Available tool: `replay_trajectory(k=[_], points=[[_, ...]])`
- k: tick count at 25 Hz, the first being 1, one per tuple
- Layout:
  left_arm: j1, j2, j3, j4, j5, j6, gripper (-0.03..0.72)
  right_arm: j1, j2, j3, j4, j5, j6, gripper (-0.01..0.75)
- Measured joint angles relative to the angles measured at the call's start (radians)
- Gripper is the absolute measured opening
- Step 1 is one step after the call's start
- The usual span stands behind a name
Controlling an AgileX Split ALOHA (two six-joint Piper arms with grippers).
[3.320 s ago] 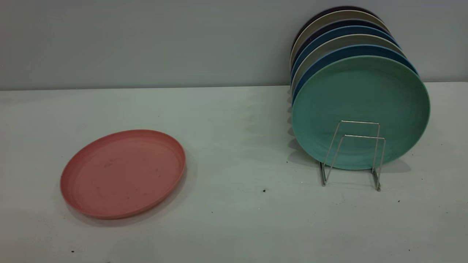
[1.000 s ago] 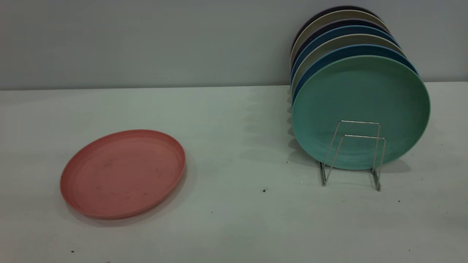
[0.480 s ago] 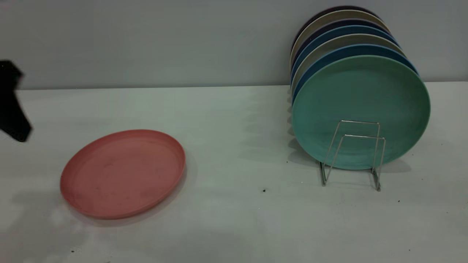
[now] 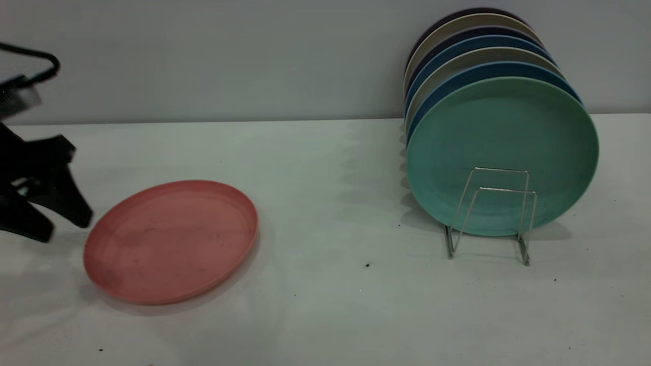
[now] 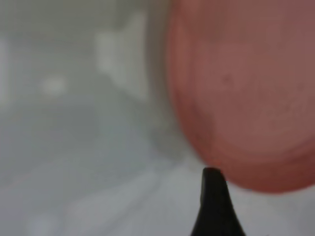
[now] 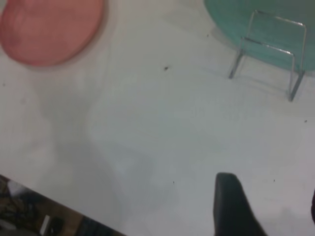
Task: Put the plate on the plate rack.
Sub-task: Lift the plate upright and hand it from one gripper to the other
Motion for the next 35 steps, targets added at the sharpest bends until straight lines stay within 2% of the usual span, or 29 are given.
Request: replay_trajectory(k=[4,16,27,35], points=[[0.001,0.074,-0.001,-0.099,-0.029,0.075,0.528,0.000,0.000,-0.001,0.001,-0.003,-0.005,0.404],[0.002,0.130,-0.007,-0.143,-0.092,0.030,0.527,0.000,0.000,-0.001,0.001,-0.011,-0.007,0.404],[0.002,0.189,-0.009,-0.229,-0.118,0.030,0.485,0.000,0.000,-0.002,0.001,-0.039,-0.008,0.405],[0.002,0.233,-0.009,-0.386,-0.126,0.174,0.462,0.000,0.000,-0.002,0.001,-0.056,-0.008,0.405]])
